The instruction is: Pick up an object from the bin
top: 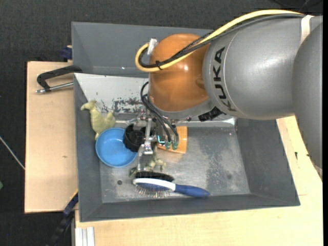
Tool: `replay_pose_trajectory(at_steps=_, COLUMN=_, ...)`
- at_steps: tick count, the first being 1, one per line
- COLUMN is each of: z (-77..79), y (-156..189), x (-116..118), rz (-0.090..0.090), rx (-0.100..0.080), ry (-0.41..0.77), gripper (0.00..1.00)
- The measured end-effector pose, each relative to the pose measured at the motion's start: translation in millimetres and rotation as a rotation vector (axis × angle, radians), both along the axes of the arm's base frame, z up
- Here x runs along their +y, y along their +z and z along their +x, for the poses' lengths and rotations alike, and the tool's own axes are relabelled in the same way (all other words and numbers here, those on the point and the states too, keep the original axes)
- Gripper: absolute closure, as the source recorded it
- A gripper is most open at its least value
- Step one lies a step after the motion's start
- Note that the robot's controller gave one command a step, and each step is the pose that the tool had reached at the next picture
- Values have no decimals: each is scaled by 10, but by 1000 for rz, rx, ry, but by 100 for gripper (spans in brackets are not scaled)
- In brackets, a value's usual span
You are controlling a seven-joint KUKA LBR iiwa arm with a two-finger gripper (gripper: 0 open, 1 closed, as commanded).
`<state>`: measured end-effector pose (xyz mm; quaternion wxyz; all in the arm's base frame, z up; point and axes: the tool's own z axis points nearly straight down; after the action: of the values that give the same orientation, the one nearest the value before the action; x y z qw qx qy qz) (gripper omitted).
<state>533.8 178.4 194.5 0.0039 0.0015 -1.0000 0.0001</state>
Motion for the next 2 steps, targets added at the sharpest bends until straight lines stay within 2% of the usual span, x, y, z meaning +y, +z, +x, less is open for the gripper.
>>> replay_pose_trajectory(at_steps=1, z=65, y=-1057, x=-321, rz=5, rx=-22, ry=409, gripper=0)
replay_pose_trajectory(at_steps=2, z=54, y=-1054, x=-321, rz=5, rx=-18, ry=409, gripper=100)
